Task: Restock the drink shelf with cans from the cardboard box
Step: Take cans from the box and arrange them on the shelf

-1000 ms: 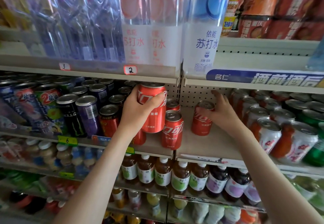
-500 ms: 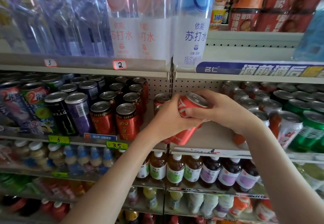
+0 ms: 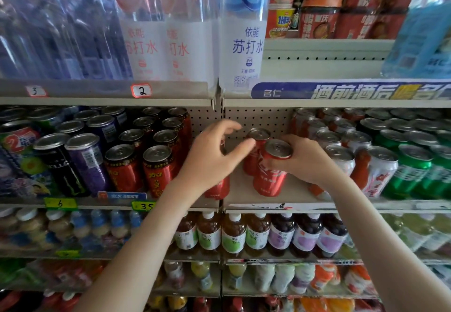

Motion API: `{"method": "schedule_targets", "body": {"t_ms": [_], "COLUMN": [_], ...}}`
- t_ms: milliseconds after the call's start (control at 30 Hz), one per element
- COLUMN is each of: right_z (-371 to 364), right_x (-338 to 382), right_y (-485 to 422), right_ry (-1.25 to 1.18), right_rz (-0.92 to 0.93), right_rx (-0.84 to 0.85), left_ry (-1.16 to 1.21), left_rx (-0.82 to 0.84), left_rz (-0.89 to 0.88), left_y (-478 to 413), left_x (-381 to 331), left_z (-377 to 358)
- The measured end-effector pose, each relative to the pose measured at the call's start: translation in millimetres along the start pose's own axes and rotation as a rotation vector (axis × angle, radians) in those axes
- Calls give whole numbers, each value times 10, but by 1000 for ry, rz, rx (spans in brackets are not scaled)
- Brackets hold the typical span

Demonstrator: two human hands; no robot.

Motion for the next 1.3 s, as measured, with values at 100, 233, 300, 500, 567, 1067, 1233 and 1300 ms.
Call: {"method": "schedule_targets", "body": {"t_ms": [100,233,300,500,567,1067,1233,1300], "right_z": [-139,-204,-243,-147,-158,-1146,-1140,-1199], "right_x": [-98,-83,-73,196,478,1353,1461,1410], "right_y": [-80,-115,-118,-3,18,-587,-683,-828], "right_ry": [6,-28,5,450,420,502,365,276], "right_rz": [-50,-60,-73,78,214,474,448,363], "right_rx": [11,13,40,-128,-100,555,549,573], "left_ry": [70,160,172,-26,-116,-441,-425,-416], "left_rx": [-176,-209,-218,-160,-143,479,507,518], "left_rz": [121,192,215,128,91,315,325,318], "left_y": [91,167,193,124,61,-36,-13,-18], "left_x": [320,543,588,524,515,1445,1490,1489], "left_z": [182,139,124,409,597,522,528,525]}}
Point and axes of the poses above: each hand's wrist, its own y-axis away from the middle knuckle, its own z-axis out of the back of the hand, x = y × z, the point moved 10 cm from there along -y, towards the middle knuckle, and after that the axes turned 15 degrees about -z, right-handed, at the moved point
